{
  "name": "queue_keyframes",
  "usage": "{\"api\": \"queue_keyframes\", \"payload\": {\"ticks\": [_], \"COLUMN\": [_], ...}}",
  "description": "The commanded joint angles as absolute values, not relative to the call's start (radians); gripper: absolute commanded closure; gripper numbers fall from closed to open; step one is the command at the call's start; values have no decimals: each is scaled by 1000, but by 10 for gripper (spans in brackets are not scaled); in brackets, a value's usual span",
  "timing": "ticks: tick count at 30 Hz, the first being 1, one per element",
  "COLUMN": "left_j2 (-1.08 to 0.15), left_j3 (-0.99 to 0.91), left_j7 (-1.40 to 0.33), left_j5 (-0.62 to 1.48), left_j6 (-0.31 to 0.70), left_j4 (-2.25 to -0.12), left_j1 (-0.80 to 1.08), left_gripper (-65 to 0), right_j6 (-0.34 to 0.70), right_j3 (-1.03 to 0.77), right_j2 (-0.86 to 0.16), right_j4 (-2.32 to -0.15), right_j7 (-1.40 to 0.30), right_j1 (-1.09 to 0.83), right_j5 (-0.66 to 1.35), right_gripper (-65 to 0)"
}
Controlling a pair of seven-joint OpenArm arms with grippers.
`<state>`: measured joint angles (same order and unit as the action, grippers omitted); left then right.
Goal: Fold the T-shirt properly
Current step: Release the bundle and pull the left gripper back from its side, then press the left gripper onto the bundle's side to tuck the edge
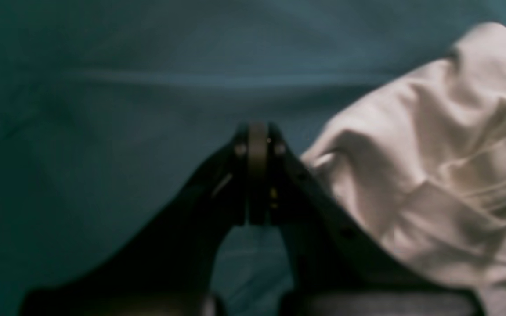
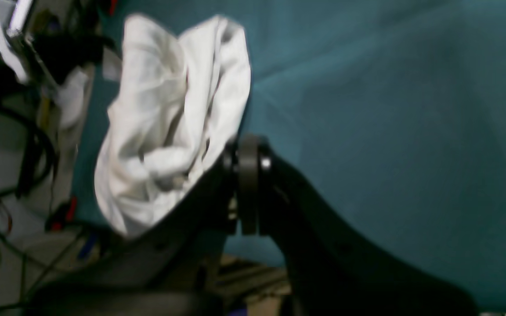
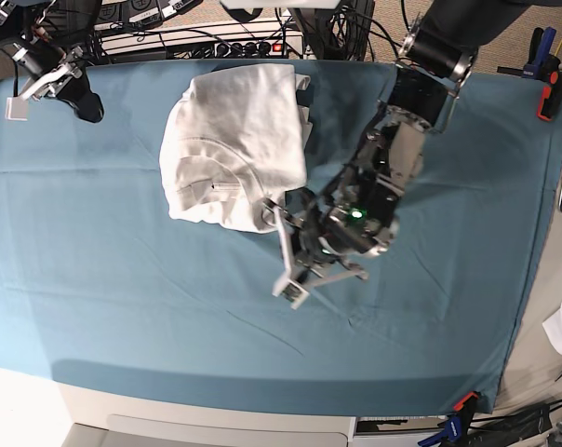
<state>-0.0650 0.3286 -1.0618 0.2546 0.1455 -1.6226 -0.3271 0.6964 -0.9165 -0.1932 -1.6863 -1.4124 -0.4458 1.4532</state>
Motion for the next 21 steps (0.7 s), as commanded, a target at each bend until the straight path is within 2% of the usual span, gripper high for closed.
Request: {"api": "queue_keyframes", "payload": {"ticks": [1,11,17,21], "left_j2": [-68,-84,-83,-83], "left_j3": [301,-11,-22,-22], "left_j7": [-1054,-1137,-1137,-1138], "left_j5": [294,887,921,940], "left_j6": [162,492,522,525], "left_j4": [-1653,-1813,-1874,-1874], "left_j1": [-340,-89,59,119], "left_gripper": [0,0,0,0], "right_j6": [698,698,698,698], "right_j3": [-924,-856,-663,-606], "right_j2": [-207,-162,-125,-84], "right_j4": [-1712,-1830,-1835,-1835], "right_j7": [-1396,-1396,-1396,-1396], "right_j1": [-447,-446,-419,-362], "right_j5": [1484,1484,1484,1484], "right_gripper": [0,0,0,0]}}
